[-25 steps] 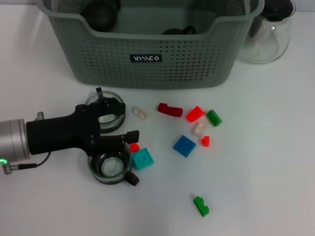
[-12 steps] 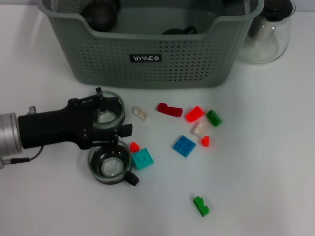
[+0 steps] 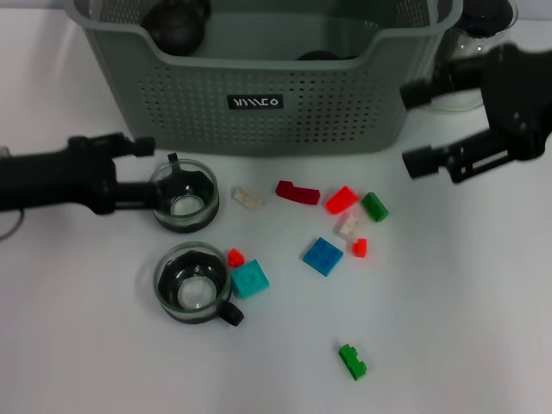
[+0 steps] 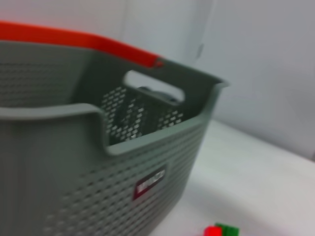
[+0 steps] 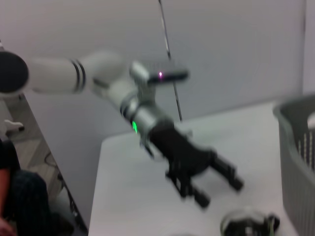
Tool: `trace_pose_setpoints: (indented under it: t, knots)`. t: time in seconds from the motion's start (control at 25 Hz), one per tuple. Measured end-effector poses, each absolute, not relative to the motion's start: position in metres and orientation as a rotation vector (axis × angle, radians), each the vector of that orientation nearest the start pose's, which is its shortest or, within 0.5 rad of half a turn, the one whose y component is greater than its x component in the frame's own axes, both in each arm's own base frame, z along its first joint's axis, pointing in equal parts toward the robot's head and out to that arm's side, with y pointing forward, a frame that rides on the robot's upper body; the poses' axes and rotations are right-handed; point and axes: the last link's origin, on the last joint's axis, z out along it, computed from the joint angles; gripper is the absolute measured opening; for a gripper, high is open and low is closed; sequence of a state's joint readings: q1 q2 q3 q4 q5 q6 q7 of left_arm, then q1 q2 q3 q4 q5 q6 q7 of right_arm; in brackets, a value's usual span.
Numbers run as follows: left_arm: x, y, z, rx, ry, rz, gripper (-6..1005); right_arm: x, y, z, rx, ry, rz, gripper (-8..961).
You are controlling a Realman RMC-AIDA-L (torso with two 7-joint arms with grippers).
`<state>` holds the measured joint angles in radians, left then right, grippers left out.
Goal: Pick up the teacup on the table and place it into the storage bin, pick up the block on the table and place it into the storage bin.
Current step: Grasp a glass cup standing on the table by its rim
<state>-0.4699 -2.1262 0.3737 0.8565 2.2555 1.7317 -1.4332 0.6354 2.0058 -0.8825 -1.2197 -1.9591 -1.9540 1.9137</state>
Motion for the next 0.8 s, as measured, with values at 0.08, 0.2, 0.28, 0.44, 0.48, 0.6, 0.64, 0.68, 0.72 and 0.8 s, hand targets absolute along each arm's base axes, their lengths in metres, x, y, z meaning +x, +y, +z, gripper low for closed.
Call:
trace_pose_setpoints:
  t: [0.08,0.2,0.28,0.44,0.48,0.6,0.64,0.68,0.72,0.8]
  knots:
    - [-0.29,0.305,0.047,-2.633,-0.784,-0.561,871,0.158,0.332,0.073,-3.115,0.431,0.401,937]
    - [-0.279,0.312,0.058,-2.646,-0.834,-0.433,871,0.166,0.331,0.068,-3.119,0.48,0.309,937]
    - [-0.271,0.316,0.059,-2.664,-0.865,-0.327,871,0.17,0.331,0.064,-3.123,0.506,0.27,935]
    - [-0.255,0.32,0.052,-2.725,-0.844,-0.078,870,0.175,0.33,0.059,-3.135,0.553,0.233,931]
    - [-0.251,0.32,0.049,-2.739,-0.819,-0.023,870,0.176,0.33,0.058,-3.137,0.561,0.233,931]
    - [-0.241,0.323,0.046,-2.758,-0.771,0.055,870,0.175,0.331,0.056,-3.136,0.568,0.243,931]
    - [-0.239,0.325,0.045,-2.756,-0.775,0.059,870,0.175,0.33,0.056,-3.136,0.567,0.247,931]
    - [-0.237,0.327,0.046,-2.75,-0.782,0.064,870,0.175,0.33,0.055,-3.137,0.566,0.251,931]
    - [-0.235,0.33,0.046,-2.736,-0.802,0.071,870,0.175,0.33,0.054,-3.137,0.567,0.253,931]
    - [-0.233,0.335,0.046,-2.702,-0.85,0.096,870,0.175,0.33,0.053,-3.136,0.571,0.257,931]
